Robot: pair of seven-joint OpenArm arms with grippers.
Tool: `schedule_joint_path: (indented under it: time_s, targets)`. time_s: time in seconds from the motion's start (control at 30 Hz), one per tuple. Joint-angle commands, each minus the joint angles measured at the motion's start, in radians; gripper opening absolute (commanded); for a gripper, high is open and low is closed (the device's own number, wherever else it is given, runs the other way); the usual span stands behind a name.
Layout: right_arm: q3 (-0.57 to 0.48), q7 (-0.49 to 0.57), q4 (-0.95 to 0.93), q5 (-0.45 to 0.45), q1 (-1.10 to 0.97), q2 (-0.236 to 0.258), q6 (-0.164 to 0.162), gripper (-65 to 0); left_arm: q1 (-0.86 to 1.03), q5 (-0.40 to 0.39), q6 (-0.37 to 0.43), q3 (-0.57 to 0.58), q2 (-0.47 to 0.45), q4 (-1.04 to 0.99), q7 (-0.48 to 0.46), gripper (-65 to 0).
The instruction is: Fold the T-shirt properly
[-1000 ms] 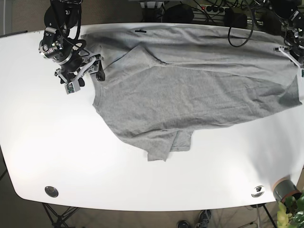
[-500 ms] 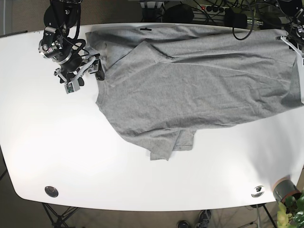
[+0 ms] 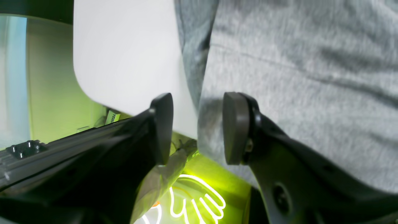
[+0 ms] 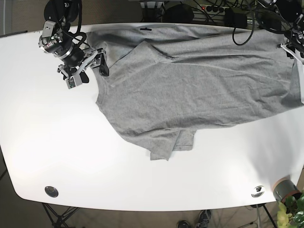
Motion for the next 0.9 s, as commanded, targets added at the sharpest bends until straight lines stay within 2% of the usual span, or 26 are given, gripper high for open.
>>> schedule_joint_path:
  time_s: [0.0, 0.17, 0.43, 0.6, 0.7, 0.87]
  targets:
    - [0.003, 0.022, 0.016, 0.013, 0.003, 0.01, 0.008, -18.4, -0.004, -0.005, 0.006, -0.003, -0.022, 0.012, -0.015, -40.6]
    - [-0.042, 0.023, -0.039, 0.01, 0.014, 0.015, 0.005, -18.4, -0.015, -0.005, 0.006, 0.042, -0.022, 0.012, -0.017, -40.6]
    - [-0.045, 0.023, -0.122, 0.007, 0.123, 0.016, 0.003, -18.4, -0.038, 0.001, 0.006, 0.045, -0.022, 0.012, -0.019, -40.6]
    - [-0.048, 0.023, -0.168, -0.091, 0.241, 0.021, 0.003, -18.4, -0.085, 0.001, 0.006, 0.039, -0.023, 0.012, -0.019, -40.6]
    - [-0.097, 0.023, -0.25, -0.174, 0.338, 0.015, 0.003, -18.4, -0.088, -0.001, 0.006, 0.046, -0.036, 0.014, -0.019, -40.6]
    - [-0.136, 0.025, -0.374, -0.241, 0.476, 0.018, 0.003, -18.4, -0.113, -0.007, 0.006, 0.066, -0.04, 0.014, -0.019, -40.6]
